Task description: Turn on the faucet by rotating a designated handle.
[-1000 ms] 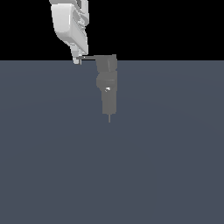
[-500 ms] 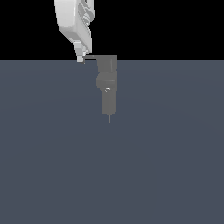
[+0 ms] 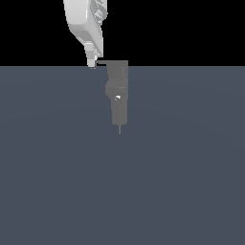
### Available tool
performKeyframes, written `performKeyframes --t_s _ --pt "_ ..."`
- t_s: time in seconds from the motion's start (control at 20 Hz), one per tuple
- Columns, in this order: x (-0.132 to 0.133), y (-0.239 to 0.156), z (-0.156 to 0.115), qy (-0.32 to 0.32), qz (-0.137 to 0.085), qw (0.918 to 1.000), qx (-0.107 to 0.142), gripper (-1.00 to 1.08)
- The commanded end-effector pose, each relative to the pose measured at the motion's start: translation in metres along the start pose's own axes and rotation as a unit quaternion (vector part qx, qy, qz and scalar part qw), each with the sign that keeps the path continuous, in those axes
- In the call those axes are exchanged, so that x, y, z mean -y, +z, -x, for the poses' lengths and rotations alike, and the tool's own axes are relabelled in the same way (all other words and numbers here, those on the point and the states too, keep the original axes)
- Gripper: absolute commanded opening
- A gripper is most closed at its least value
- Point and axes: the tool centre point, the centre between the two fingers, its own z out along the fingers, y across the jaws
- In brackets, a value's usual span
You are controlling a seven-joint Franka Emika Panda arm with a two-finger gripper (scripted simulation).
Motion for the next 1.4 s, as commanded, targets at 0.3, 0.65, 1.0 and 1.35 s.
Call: performKeyframes --t_s 0.3,0.65,1.0,1.35 --pt "-0.003 -0.003 -0.063 0.008 -0.002 1.0 0.001 -1.0" --pt "-0.006 -0.005 -0.114 0.01 -0.004 0.9999 0.002 -1.0" --pt "0.005 -0.001 -0.102 -0.006 0.001 1.0 0.0 -1.0" --pt "0.021 -0.002 -0.124 -0.002 0.0 1.0 0.001 -1.0"
